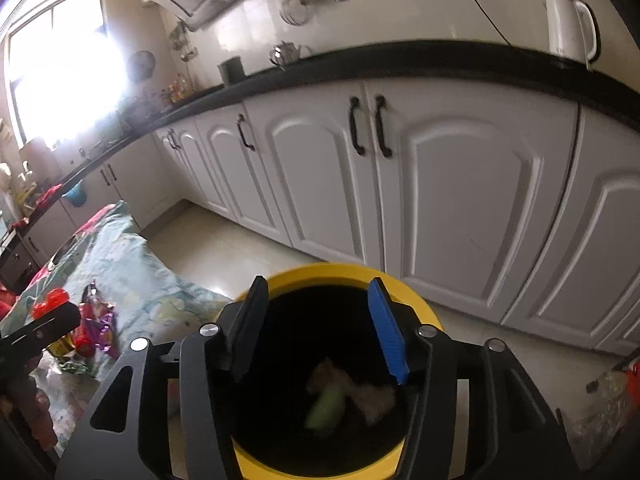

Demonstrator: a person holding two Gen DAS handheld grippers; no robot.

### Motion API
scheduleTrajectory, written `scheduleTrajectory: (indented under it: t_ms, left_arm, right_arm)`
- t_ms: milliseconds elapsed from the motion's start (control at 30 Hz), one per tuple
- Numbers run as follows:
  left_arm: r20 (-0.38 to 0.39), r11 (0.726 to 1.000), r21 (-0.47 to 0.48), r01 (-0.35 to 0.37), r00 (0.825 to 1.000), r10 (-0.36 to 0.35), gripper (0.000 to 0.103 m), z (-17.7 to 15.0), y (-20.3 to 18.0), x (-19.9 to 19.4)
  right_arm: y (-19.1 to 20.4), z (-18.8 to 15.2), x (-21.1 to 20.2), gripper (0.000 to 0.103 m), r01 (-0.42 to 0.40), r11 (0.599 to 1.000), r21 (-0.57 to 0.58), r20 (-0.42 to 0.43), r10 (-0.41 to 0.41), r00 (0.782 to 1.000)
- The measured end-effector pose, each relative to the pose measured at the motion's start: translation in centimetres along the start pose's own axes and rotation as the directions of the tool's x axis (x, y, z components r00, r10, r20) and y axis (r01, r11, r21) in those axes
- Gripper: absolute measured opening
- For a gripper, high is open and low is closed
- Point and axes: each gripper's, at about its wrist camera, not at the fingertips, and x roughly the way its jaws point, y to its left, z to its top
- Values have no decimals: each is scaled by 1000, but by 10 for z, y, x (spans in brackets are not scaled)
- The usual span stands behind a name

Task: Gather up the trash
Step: 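Open both tools to drop the sponge and bag into the bin, then grasp the red plastic bag with the left tool while the right tool grasps a purple wrapper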

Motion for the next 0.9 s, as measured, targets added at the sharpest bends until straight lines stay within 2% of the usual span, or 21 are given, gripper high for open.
scheduleTrajectory:
  t_ms: [100,367,633,900]
  left_arm:
    - [26,1000,-19,-21,999,22,92,2,10,-12]
    - [105,997,-46,-69,992,73,92,8,32,-47]
    - [179,990,-61,-124,975,133,92,10,56,-78]
    - [220,979,-78,-187,955,199,92,7,83,-97]
  right_arm:
    - [17,2,-10,59,-22,999,-25,30,22,999]
    - [65,1,-26,62,-96,990,-106,50,101,994]
    - [115,-5,-33,64,-172,966,-192,29,181,983]
    - [168,-15,-30,65,-253,927,-276,-18,259,966]
